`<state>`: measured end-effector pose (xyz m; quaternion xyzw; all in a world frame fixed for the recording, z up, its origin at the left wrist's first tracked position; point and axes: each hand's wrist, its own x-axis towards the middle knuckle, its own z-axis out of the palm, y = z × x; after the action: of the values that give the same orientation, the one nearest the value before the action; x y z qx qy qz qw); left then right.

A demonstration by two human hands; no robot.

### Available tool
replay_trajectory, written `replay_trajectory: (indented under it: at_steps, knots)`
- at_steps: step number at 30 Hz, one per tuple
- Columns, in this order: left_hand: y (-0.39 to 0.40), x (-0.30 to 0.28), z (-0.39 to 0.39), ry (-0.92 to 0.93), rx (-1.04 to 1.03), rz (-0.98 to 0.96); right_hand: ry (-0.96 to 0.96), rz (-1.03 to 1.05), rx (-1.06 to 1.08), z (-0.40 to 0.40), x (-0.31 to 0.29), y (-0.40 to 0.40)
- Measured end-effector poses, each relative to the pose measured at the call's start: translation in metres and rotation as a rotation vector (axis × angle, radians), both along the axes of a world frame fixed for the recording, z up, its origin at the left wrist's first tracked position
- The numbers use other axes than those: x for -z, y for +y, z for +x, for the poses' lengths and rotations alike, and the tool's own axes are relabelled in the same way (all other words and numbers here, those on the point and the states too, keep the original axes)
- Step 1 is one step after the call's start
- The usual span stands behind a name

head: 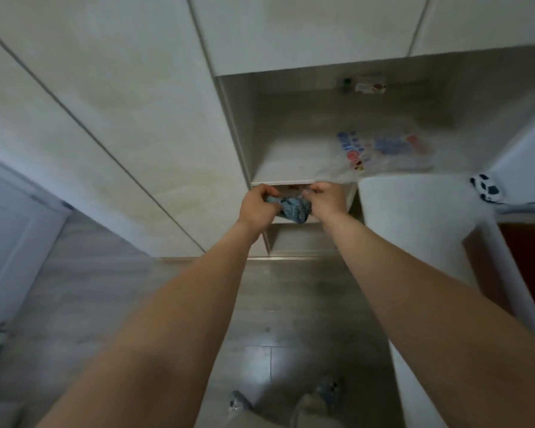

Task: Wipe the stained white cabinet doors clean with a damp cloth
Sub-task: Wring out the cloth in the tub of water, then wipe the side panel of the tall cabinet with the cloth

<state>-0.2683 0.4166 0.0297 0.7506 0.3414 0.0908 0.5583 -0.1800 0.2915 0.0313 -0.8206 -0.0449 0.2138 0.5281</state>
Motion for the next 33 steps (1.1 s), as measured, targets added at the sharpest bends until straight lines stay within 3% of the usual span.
replay_trajectory:
  at_steps: [5,10,16,21,24,26,29,31,33]
  knots:
    - [0.078,-0.006,-0.101,0.081,0.101,0.039,-0.106,0.099,-0.223,-0.080,-0.022,0.107]
    - [0.159,-0.021,-0.206,0.157,0.212,0.029,-0.255,0.062,-0.480,-0.173,-0.041,0.207]
    - [0.231,-0.028,-0.294,0.023,0.128,0.010,-0.217,0.122,-0.657,-0.244,-0.076,0.279]
    - [0.276,-0.038,-0.333,-0.092,0.097,-0.167,0.062,0.343,-0.632,-0.279,-0.101,0.334]
    - [0.300,-0.041,-0.343,-0.153,-0.020,-0.268,0.186,0.468,-0.368,-0.286,-0.097,0.366]
    - [0.321,-0.047,-0.345,-0.172,-0.115,-0.297,0.343,0.349,-0.204,-0.293,-0.083,0.383]
    - [0.361,-0.056,-0.347,-0.240,-0.245,-0.445,0.662,0.118,-0.272,-0.307,-0.055,0.398]
    - [0.390,-0.062,-0.351,-0.338,-0.308,-0.574,0.875,0.146,-0.342,-0.312,-0.036,0.414]
    - [0.415,-0.069,-0.358,-0.415,-0.335,-0.698,1.059,0.303,-0.419,-0.317,-0.028,0.437]
